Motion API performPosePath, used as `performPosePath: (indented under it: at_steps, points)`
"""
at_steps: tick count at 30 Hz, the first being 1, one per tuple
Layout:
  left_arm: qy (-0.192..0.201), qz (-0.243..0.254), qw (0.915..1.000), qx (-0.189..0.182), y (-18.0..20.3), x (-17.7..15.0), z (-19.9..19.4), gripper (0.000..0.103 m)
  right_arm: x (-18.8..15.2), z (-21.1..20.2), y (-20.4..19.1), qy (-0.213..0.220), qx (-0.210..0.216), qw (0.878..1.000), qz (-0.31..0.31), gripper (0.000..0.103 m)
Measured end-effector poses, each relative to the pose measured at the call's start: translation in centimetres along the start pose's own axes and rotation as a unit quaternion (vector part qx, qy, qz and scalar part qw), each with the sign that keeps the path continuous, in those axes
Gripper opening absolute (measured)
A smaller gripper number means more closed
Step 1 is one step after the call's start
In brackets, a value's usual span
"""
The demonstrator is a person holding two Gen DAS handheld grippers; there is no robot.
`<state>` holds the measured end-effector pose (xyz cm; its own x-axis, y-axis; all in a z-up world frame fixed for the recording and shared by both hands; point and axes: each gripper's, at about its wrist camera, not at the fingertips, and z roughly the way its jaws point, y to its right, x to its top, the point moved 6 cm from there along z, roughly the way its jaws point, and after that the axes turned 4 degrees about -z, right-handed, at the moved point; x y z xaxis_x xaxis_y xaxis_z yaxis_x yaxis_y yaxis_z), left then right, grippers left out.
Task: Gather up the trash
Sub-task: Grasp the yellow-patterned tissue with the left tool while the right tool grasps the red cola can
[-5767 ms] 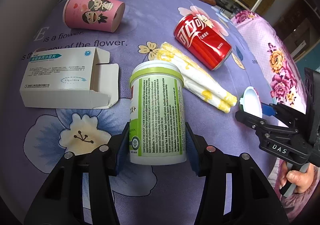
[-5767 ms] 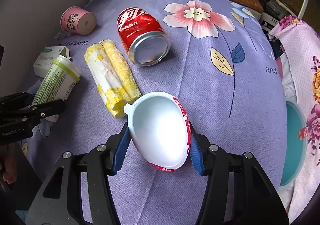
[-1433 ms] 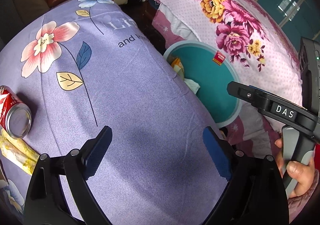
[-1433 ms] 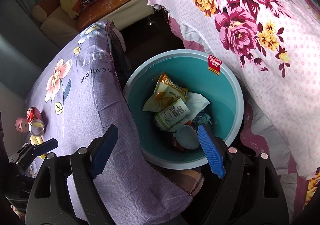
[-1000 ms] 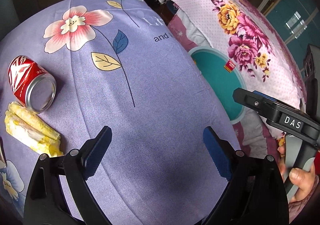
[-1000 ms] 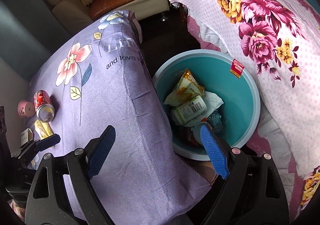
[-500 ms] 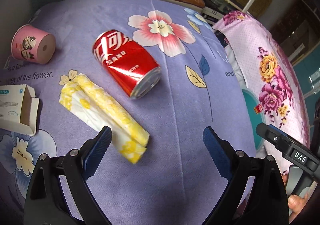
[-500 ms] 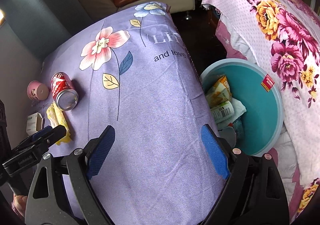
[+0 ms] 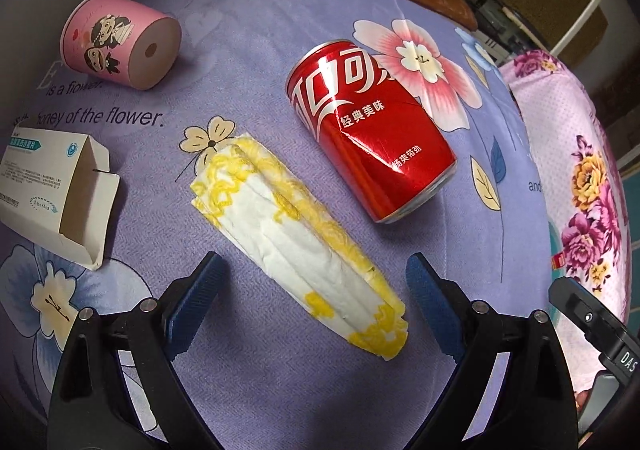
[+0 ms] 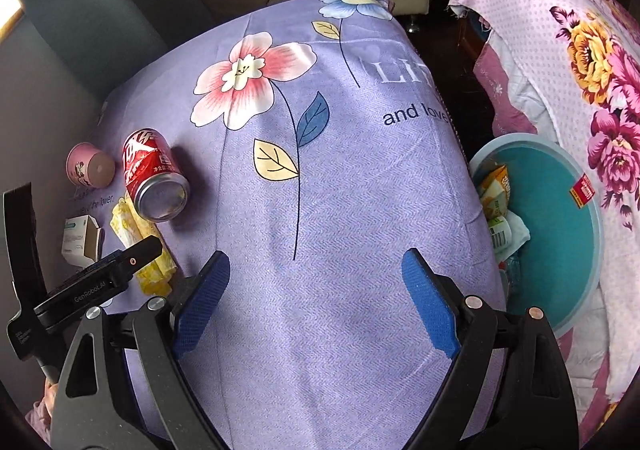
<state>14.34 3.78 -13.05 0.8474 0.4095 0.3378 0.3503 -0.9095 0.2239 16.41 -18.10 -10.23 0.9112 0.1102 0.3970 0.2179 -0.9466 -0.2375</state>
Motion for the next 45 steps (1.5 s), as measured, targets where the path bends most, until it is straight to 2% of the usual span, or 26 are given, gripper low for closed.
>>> performPosePath:
  at_steps: [3,6,11,14,16,20,25,31,33,35,38,43,45]
  points:
    - [0.008,0.025,0.9995,0.017,0.3,-0.1,0.3,0.093,0.3,0.4,-0.4,-0.004,0.003,1.000,-0.003,0.084]
    - [0.014,0.047,0.9986,0.018,0.3,-0.3,0.4,0.092,0.7,1.0,-1.1,-0.010,0.007,1.000,-0.009,0.084]
    - [0.018,0.090,0.9955,0.022,-1.1,-0.9,-0.4,0.066,1.9,2.1,-3.4,-0.025,0.015,0.999,-0.043,0.084]
    - [0.008,0.097,0.9953,0.006,-2.6,-1.1,-1.1,0.057,2.9,2.9,-5.3,-0.039,0.027,0.997,-0.066,0.084]
    - [0.001,0.101,0.9949,-0.008,-3.4,-1.3,-1.4,0.056,3.6,3.6,-6.7,-0.048,0.036,0.995,-0.079,0.084]
    - [-0.016,0.098,0.9937,-0.051,-5.1,-1.7,-2.1,0.056,5.2,4.9,-9.9,-0.066,0.063,0.990,-0.105,0.084]
    - [-0.017,0.079,0.9933,-0.082,-6.4,-1.9,-2.5,0.056,6.8,7.0,-13.6,-0.086,0.075,0.981,-0.155,0.084]
    - [-0.019,0.063,0.9913,-0.114,-6.6,-1.9,-2.7,0.064,7.5,9.8,-16.2,-0.115,0.072,0.972,-0.192,0.083]
    - [-0.021,0.058,0.9906,-0.122,-6.5,-2.0,-2.7,0.068,7.6,10.7,-16.5,-0.121,0.070,0.971,-0.195,0.080]
    - [-0.023,0.053,0.9902,-0.127,-6.6,-2.1,-2.9,0.072,7.5,10.9,-16.5,-0.121,0.078,0.971,-0.191,0.064]
    - [-0.030,0.036,0.9904,-0.130,-6.5,-1.8,-2.8,0.076,7.3,10.2,-16.0,-0.099,0.073,0.973,-0.193,0.064]
    - [-0.038,0.001,0.9908,-0.130,-5.4,-0.7,-2.2,0.077,6.9,8.2,-13.5,-0.079,0.073,0.981,-0.163,0.064]
    - [-0.031,-0.003,0.9938,-0.106,-4.7,-0.4,-1.9,0.077,6.6,7.4,-12.3,-0.074,0.070,0.983,-0.153,0.064]
